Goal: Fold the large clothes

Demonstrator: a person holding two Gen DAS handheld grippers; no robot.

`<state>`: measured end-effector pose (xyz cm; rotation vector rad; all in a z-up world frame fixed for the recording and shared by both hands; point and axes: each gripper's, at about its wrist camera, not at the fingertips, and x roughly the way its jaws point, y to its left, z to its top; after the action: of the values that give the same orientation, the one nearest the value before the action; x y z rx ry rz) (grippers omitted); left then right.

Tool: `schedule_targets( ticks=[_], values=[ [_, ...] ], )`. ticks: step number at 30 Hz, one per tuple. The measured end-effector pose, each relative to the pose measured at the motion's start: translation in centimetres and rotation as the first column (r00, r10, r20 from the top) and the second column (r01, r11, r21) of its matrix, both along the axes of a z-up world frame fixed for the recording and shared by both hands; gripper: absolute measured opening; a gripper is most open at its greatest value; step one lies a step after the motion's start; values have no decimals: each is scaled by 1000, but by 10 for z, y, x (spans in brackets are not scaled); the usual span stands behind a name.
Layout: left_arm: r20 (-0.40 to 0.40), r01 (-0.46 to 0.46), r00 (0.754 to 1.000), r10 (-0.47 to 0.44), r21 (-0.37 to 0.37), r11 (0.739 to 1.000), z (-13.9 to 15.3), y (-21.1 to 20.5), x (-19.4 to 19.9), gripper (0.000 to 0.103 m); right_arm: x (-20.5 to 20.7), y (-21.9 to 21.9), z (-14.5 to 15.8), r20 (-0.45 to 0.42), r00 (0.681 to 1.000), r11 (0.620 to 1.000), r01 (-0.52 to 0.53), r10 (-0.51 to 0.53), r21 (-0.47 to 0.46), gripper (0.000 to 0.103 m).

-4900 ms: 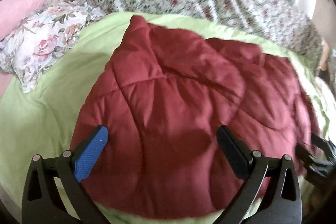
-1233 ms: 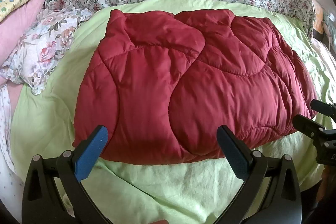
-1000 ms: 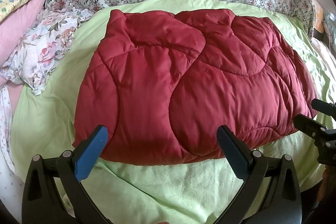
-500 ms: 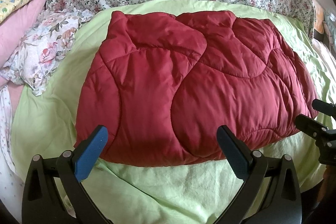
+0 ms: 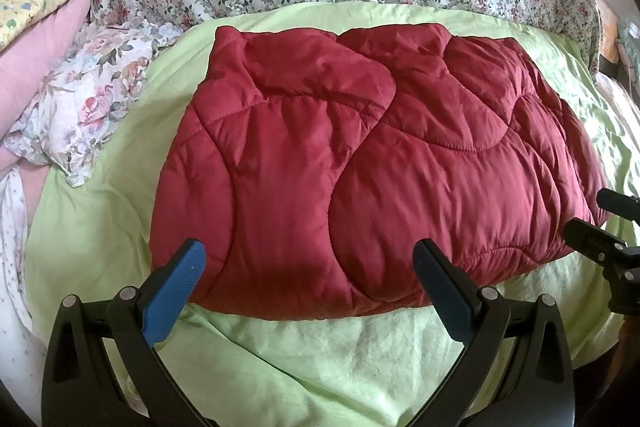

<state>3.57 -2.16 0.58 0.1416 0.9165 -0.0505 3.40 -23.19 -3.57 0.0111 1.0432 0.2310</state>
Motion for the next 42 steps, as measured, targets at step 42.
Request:
schedule_targets(
  ticks=[42],
  values=[
    [7,-7,1000,7,7,1000,4,-2,-1,103,2,2,3,8,1000,1000,2,-2,6,98]
  ],
)
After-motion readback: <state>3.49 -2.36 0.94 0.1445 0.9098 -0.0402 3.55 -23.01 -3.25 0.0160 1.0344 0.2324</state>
